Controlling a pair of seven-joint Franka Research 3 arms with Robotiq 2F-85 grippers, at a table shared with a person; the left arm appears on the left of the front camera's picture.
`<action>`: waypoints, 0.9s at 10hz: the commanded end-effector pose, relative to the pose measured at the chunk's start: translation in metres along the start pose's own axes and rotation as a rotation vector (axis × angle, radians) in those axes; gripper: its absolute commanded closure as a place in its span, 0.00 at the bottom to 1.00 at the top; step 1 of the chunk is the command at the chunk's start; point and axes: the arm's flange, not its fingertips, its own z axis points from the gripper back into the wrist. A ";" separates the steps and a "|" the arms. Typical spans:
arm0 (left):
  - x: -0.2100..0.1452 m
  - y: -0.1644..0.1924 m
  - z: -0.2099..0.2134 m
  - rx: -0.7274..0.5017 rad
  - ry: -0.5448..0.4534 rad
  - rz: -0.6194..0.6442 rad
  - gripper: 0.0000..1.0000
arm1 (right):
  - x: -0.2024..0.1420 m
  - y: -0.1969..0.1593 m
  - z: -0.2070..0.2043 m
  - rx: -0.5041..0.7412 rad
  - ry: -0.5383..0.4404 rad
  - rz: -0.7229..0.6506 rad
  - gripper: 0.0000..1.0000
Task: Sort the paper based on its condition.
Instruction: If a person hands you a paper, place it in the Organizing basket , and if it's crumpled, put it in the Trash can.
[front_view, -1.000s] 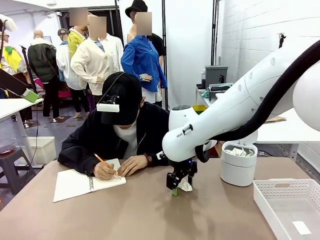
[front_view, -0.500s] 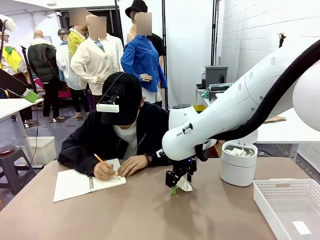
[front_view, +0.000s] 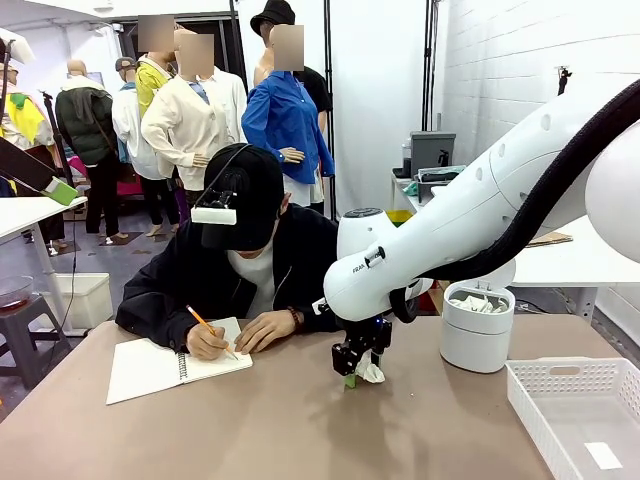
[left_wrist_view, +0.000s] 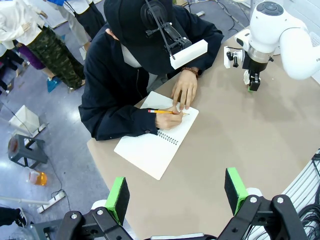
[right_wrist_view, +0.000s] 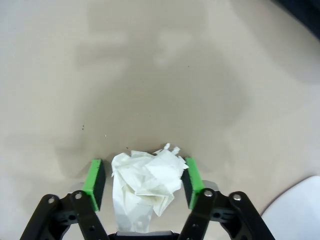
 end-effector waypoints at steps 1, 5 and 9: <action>0.000 0.000 0.000 0.000 -0.001 0.003 0.00 | 0.000 0.000 0.002 -0.001 -0.009 -0.045 0.67; 0.000 0.000 0.000 0.000 -0.001 0.003 0.00 | -0.002 -0.002 0.015 -0.023 0.017 -0.110 0.67; 0.000 0.000 0.000 0.000 -0.001 0.003 0.00 | -0.013 0.018 0.070 -0.049 0.026 -0.095 0.67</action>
